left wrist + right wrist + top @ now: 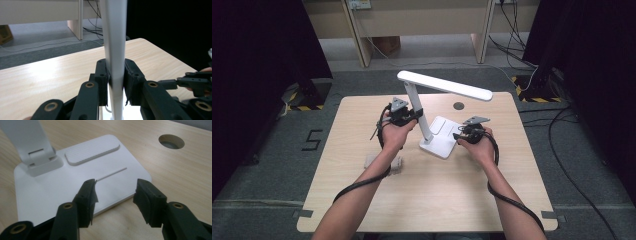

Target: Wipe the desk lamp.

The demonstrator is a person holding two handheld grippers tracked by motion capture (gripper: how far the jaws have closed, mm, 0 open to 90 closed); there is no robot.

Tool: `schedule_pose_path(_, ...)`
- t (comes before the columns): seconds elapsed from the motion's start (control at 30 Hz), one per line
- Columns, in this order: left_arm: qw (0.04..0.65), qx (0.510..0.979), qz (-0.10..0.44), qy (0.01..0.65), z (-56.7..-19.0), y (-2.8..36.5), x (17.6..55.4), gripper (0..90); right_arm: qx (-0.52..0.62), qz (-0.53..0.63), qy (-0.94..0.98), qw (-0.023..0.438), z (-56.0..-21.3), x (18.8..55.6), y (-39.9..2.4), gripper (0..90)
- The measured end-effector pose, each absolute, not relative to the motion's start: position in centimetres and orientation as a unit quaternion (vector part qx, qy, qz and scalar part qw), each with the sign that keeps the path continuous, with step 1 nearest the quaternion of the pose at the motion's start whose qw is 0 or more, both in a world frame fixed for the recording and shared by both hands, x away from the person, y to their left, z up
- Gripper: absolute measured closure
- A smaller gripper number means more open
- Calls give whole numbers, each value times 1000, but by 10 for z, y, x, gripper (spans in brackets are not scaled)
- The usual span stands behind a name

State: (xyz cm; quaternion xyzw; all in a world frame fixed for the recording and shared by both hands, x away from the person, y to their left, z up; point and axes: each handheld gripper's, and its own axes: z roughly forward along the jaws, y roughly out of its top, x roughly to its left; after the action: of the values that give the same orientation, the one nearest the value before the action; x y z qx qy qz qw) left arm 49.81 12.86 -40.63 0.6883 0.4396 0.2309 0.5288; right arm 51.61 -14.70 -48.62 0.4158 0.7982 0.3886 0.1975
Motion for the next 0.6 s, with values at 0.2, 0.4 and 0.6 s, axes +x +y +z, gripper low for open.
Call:
schedule_pose_path(0.2,533,665,242,463,-408,126,464,750,445,381,789,185,-486,509,-148,716)
schedule_pose_path(0.4,545,649,241,474,-410,129,443,761,467,375,780,180,-487,503,-152,772)
schedule_pose_path(0.6,546,641,237,484,-409,133,440,766,469,376,778,185,-488,499,-159,751)
